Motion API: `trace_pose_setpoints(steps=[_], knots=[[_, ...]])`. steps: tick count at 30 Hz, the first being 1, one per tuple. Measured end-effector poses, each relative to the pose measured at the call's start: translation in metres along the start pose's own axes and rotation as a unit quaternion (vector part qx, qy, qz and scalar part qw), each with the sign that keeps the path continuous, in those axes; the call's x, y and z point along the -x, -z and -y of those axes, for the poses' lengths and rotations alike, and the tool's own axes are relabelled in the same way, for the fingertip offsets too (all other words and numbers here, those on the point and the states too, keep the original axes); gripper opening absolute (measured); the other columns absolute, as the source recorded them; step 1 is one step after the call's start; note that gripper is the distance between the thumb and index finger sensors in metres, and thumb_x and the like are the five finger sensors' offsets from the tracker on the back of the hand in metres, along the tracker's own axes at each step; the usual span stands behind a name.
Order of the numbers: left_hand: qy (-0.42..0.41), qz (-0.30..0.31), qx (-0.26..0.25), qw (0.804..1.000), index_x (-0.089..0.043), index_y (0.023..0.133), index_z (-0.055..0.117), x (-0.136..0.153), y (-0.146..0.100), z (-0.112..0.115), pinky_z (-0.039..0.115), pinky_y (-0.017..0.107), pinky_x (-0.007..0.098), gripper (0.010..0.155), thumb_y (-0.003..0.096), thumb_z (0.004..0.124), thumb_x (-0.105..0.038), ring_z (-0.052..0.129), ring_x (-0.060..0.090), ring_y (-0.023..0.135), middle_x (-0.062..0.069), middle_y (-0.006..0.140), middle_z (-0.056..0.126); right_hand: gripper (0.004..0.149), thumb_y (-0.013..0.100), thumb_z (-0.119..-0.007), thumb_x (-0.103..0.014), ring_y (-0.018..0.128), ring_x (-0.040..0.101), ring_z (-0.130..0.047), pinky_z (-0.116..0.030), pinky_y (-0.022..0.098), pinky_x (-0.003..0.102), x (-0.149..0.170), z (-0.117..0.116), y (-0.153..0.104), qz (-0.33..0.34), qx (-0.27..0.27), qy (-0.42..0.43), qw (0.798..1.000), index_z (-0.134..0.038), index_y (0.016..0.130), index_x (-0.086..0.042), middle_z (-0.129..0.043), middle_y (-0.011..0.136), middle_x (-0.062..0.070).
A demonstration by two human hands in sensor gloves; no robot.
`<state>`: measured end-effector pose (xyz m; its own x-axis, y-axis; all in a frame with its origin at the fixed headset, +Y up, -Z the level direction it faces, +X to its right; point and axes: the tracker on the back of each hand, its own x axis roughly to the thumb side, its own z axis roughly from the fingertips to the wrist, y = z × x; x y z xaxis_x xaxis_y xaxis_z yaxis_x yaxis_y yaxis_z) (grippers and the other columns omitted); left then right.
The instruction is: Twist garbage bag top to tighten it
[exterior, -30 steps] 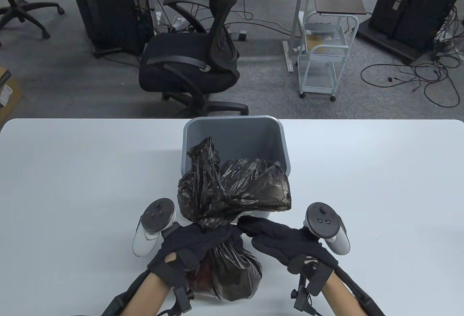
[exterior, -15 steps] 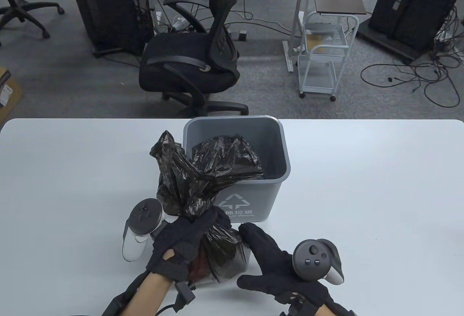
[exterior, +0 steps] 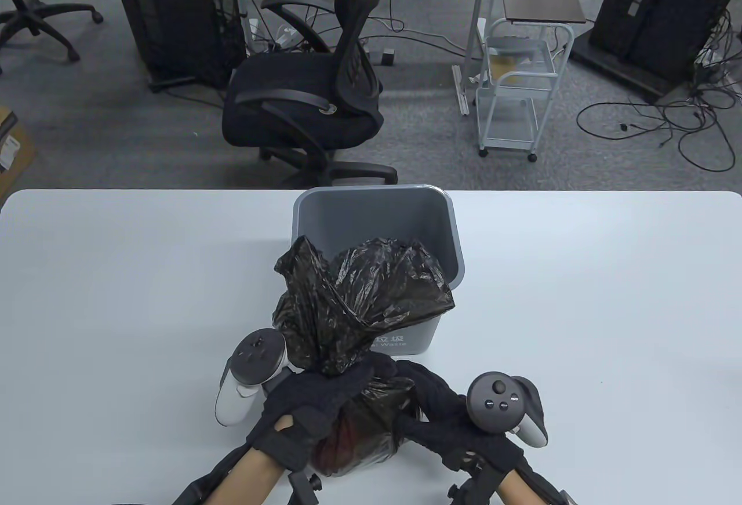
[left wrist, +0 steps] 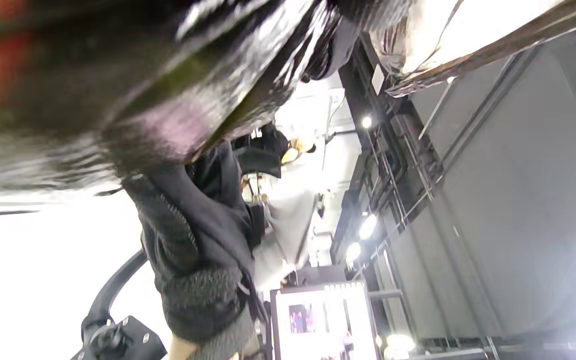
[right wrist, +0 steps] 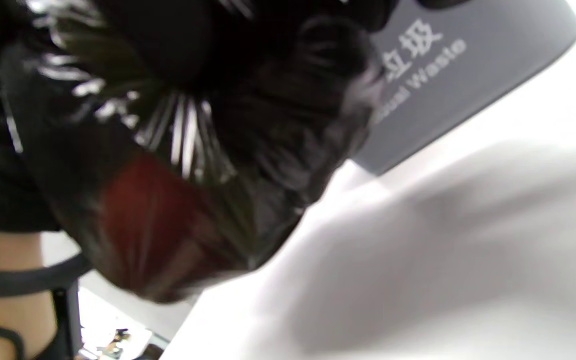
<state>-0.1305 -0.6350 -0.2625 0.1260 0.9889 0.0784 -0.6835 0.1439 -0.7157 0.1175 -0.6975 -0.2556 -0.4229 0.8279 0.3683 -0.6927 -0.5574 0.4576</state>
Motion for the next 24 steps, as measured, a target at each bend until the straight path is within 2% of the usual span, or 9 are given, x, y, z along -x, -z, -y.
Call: trace_pose_setpoints(steps=[1,3,7,11,13,16,18,20,24], knots=[[0.009,-0.006,0.015,1.0,-0.032,0.106,0.069,-0.001,0.0,-0.001,0.002,0.06,0.07,0.045,0.0657,0.056,-0.047,0.012,0.043,0.117,0.018,0.129,0.037,0.066,0.059,-0.071,-0.032,0.108,0.055,-0.038,-0.04,0.073,0.072,0.004,0.001,0.001,-0.003,-0.004,0.012,1.0,-0.046,0.118,-0.016,-0.045,0.122,0.019],[0.021,-0.006,0.027,0.999,-0.03,0.106,0.073,0.0,0.002,-0.003,-0.001,0.06,0.068,0.047,0.0639,0.059,-0.045,0.002,0.044,0.114,0.02,0.129,0.029,0.059,0.06,-0.068,-0.029,0.11,0.053,-0.038,-0.039,0.074,0.072,0.009,0.0,0.003,-0.012,-0.006,0.028,1.0,-0.052,0.116,-0.02,-0.049,0.122,0.015],[0.002,0.004,0.062,0.998,-0.028,0.108,0.074,0.003,0.005,-0.002,-0.004,0.061,0.064,0.049,0.0628,0.06,-0.043,-0.003,0.041,0.112,0.02,0.129,0.026,0.056,0.061,-0.067,-0.029,0.112,0.05,-0.039,-0.038,0.075,0.072,0.014,-0.005,0.008,-0.017,-0.031,0.041,0.999,-0.056,0.115,-0.025,-0.051,0.123,0.012],[0.071,0.005,0.063,0.995,-0.028,0.105,0.08,0.003,0.007,-0.004,-0.007,0.059,0.065,0.049,0.0607,0.064,-0.043,-0.005,0.036,0.112,0.015,0.13,0.028,0.053,0.061,-0.065,-0.029,0.113,0.048,-0.039,-0.037,0.076,0.071,0.019,-0.011,0.014,-0.027,-0.06,0.036,0.997,-0.058,0.114,-0.026,-0.054,0.122,0.01],[0.086,0.031,0.067,0.994,-0.028,0.103,0.081,0.004,0.01,-0.009,-0.003,0.062,0.064,0.049,0.0602,0.064,-0.043,0.001,0.033,0.115,0.012,0.131,0.036,0.053,0.062,-0.064,-0.029,0.113,0.048,-0.039,-0.037,0.076,0.071,0.023,-0.014,0.017,-0.029,-0.071,0.056,0.995,-0.056,0.115,-0.027,-0.053,0.122,0.009],[-0.016,0.067,0.104,0.992,-0.026,0.102,0.08,0.013,0.014,-0.01,0.004,0.069,0.063,0.047,0.0614,0.062,-0.043,0.024,0.03,0.12,0.01,0.124,0.063,0.055,0.064,-0.062,-0.03,0.114,0.047,-0.038,-0.036,0.077,0.071,0.025,-0.016,0.021,-0.028,-0.081,0.111,0.99,-0.051,0.117,-0.029,-0.05,0.124,0.008],[-0.052,0.076,0.118,0.989,-0.023,0.1,0.079,0.014,0.016,-0.01,0.006,0.072,0.062,0.045,0.0632,0.06,-0.041,0.032,0.029,0.121,0.009,0.118,0.072,0.057,0.065,-0.061,-0.034,0.115,0.046,-0.037,-0.036,0.079,0.069,0.026,-0.016,0.021,-0.033,-0.074,0.124,0.989,-0.045,0.119,-0.028,-0.046,0.125,0.007],[-0.019,0.074,0.095,0.993,-0.022,0.095,0.079,0.013,0.015,-0.011,0.011,0.074,0.062,0.043,0.0635,0.057,-0.042,0.045,0.03,0.12,0.004,0.11,0.079,0.061,0.065,-0.061,-0.038,0.115,0.045,-0.037,-0.037,0.079,0.068,0.026,-0.013,0.02,-0.041,-0.059,0.115,0.991,-0.038,0.121,-0.026,-0.042,0.126,0.008],[-0.002,0.072,0.053,0.996,-0.027,0.092,0.073,0.009,0.01,-0.015,0.018,0.077,0.065,0.04,0.0646,0.051,-0.045,0.054,0.027,0.118,-0.003,0.104,0.08,0.073,0.064,-0.063,-0.045,0.112,0.049,-0.038,-0.039,0.078,0.068,0.028,-0.005,0.014,-0.048,-0.023,0.1,0.994,-0.028,0.122,-0.02,-0.035,0.125,0.016]])
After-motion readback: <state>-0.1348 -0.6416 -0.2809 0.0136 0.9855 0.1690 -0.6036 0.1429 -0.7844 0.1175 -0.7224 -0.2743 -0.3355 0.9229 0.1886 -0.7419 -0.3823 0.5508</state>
